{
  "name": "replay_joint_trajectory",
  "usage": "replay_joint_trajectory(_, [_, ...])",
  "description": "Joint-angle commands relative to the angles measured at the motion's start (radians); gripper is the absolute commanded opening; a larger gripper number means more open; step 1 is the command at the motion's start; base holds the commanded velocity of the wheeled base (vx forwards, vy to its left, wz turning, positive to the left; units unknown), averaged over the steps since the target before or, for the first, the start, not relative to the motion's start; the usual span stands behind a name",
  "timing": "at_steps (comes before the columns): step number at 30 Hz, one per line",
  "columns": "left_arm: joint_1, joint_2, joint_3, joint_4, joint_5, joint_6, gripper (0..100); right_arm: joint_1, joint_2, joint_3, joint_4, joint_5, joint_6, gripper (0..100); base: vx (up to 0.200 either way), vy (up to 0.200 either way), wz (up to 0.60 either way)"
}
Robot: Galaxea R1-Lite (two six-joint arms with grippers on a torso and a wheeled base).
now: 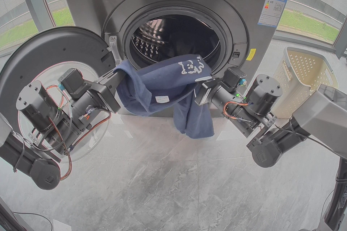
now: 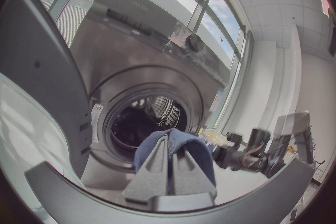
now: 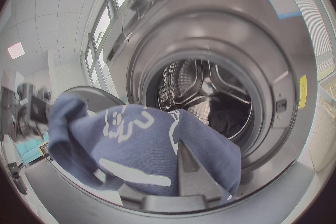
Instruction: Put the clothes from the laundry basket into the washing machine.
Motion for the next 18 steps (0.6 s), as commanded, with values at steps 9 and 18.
replay_joint_trajectory(9, [0.025, 0.171, 0.059, -0.002, -0.004, 0.019, 0, 0.010, -0.130, -0.005, 0.001, -0.002, 0.003, 0, 0.000, 0.000, 0.00])
replay_joint_trajectory(18, [0.016, 0.206, 0.060, -0.002, -0.001, 0.022, 0, 0.013, -0.167, -0.017, 0.038, -0.002, 0.006, 0, 0.000, 0.000, 0.00])
